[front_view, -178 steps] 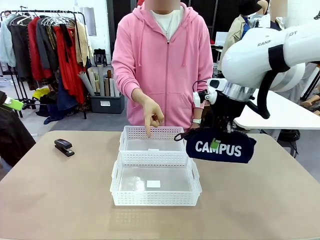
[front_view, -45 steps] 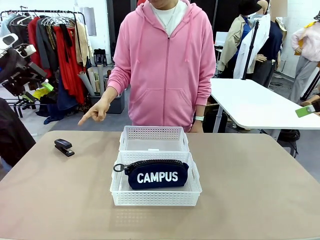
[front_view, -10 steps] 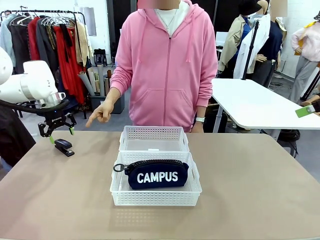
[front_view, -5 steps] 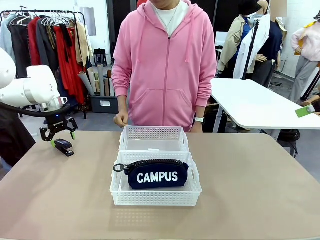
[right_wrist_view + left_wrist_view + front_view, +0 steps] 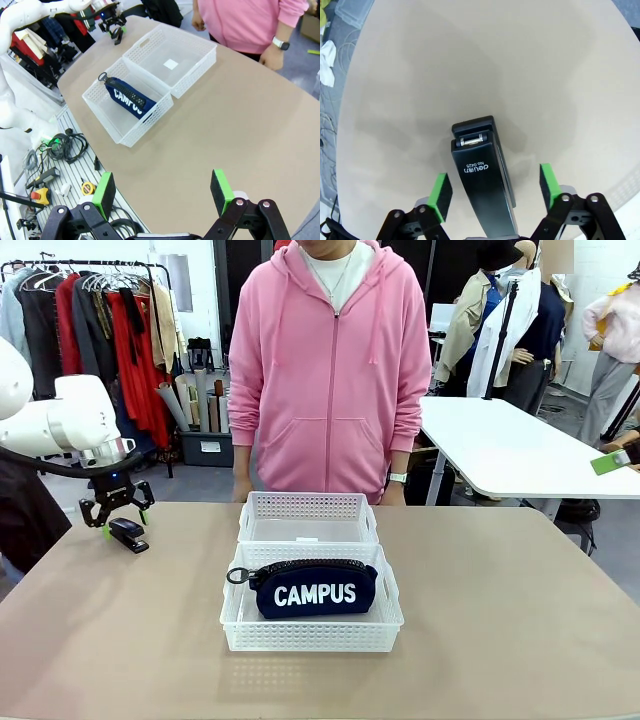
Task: Distribute items into two baskets.
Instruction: Pick up the Stapler that the person points to.
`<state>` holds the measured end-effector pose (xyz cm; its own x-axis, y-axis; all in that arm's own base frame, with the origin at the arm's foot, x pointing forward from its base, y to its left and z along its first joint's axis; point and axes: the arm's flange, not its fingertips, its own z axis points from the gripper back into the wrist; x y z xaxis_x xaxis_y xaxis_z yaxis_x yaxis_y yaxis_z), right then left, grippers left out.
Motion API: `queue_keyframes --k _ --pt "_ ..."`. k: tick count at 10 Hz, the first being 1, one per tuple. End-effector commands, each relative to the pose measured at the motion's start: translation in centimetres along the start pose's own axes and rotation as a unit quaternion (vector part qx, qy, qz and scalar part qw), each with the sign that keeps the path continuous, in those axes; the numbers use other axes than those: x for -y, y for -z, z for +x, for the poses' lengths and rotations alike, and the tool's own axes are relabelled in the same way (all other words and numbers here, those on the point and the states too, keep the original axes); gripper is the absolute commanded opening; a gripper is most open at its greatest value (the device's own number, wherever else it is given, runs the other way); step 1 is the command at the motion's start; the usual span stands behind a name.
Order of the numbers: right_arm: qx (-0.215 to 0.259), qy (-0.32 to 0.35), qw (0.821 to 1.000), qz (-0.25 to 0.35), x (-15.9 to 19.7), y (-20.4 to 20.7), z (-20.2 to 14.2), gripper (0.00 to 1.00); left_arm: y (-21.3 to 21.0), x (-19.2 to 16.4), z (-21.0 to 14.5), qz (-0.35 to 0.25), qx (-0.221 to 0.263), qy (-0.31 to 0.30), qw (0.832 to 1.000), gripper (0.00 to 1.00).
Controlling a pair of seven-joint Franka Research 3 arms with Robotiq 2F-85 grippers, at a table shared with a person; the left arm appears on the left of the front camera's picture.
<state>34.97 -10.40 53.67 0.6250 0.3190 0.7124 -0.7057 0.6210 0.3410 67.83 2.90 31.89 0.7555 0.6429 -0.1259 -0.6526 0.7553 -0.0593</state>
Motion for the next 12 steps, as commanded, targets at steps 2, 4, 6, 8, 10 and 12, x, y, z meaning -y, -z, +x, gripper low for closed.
queue_keyframes --k 2,4,6,8,10,12 --pt "0.006 -0.004 1.0 0.005 -0.09 0.0 0.04 1.0 -0.08 -0.19 0.16 0.018 0.004 -0.001 1.0 0.63" --pt "0.006 -0.004 1.0 0.005 -0.09 0.0 0.04 1.0 -0.02 -0.21 0.2 0.018 -0.004 0.001 1.0 0.43" --pt "0.006 -0.004 1.0 0.005 -0.09 0.0 0.04 1.0 0.03 -0.27 0.19 0.019 -0.009 0.005 1.0 0.27" --pt "0.006 -0.004 1.0 0.005 -0.09 0.0 0.04 1.0 0.13 -0.33 0.27 0.019 -0.011 0.007 1.0 0.11" --pt "0.006 -0.004 1.0 0.005 -0.09 0.0 0.04 1.0 0.25 -0.42 0.31 0.019 -0.014 0.009 1.0 0.0" --pt "0.006 -0.004 1.0 0.005 -0.09 0.0 0.04 1.0 -0.18 -0.13 -0.1 0.009 -0.014 0.003 1.0 0.0"
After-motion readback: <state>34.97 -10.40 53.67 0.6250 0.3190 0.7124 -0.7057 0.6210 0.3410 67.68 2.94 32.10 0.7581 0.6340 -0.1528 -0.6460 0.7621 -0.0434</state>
